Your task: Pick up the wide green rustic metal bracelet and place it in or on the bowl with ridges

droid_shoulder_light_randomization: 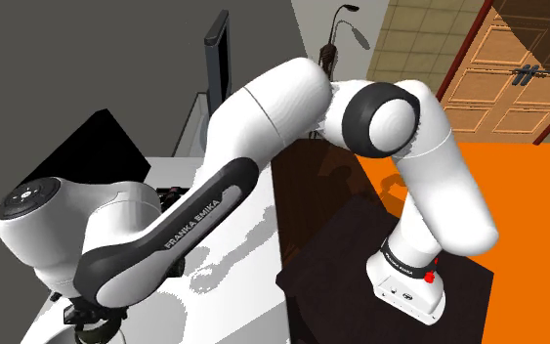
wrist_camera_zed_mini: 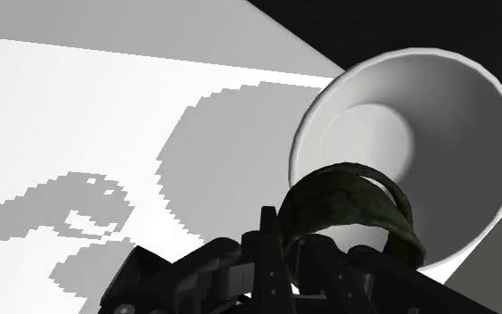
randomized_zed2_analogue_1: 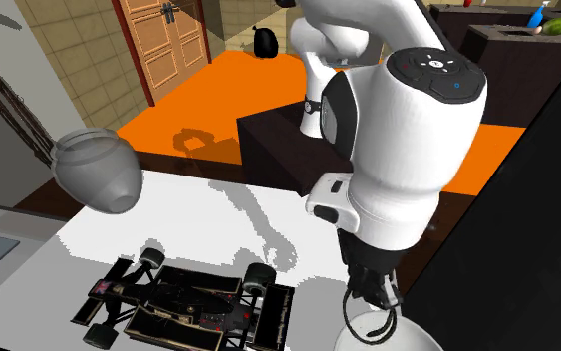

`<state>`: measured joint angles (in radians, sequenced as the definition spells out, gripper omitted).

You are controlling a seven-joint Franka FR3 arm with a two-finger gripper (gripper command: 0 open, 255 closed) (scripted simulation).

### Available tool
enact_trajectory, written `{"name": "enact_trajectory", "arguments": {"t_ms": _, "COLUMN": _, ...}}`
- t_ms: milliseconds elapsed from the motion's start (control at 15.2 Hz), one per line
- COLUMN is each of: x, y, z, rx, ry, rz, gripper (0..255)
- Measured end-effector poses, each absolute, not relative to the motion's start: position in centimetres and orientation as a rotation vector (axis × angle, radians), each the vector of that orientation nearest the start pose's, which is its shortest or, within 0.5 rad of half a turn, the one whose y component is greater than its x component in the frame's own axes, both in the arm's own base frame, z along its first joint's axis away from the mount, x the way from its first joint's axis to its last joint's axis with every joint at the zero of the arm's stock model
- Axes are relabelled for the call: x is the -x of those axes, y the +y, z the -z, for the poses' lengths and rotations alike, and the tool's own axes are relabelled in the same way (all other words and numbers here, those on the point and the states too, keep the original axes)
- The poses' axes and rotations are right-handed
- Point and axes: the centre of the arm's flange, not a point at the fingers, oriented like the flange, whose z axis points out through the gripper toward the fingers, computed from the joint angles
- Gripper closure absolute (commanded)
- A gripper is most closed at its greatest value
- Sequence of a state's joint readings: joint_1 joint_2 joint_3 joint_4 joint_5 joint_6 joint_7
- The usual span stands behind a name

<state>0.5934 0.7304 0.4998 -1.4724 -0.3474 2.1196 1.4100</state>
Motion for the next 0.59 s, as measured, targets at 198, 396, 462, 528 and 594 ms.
{"name": "enact_trajectory", "arguments": {"t_ms": 198, "x": -39.6, "y": 63.7, "z": -28.3, "rx": 3.096, "ry": 0.382, "rz": -0.037, "gripper": 255}}
{"name": "enact_trajectory", "arguments": {"t_ms": 396, "x": -39.7, "y": 66.8, "z": -28.0, "rx": 3.097, "ry": 0.383, "rz": -0.037, "gripper": 255}}
{"name": "enact_trajectory", "arguments": {"t_ms": 462, "x": -39.7, "y": 67.1, "z": -27.5, "rx": 3.097, "ry": 0.384, "rz": -0.037, "gripper": 255}}
{"name": "enact_trajectory", "arguments": {"t_ms": 528, "x": -39.7, "y": 67.3, "z": -27.0, "rx": 3.097, "ry": 0.384, "rz": -0.037, "gripper": 255}}
{"name": "enact_trajectory", "arguments": {"t_ms": 594, "x": -39.7, "y": 67.3, "z": -26.5, "rx": 3.098, "ry": 0.385, "rz": -0.037, "gripper": 255}}
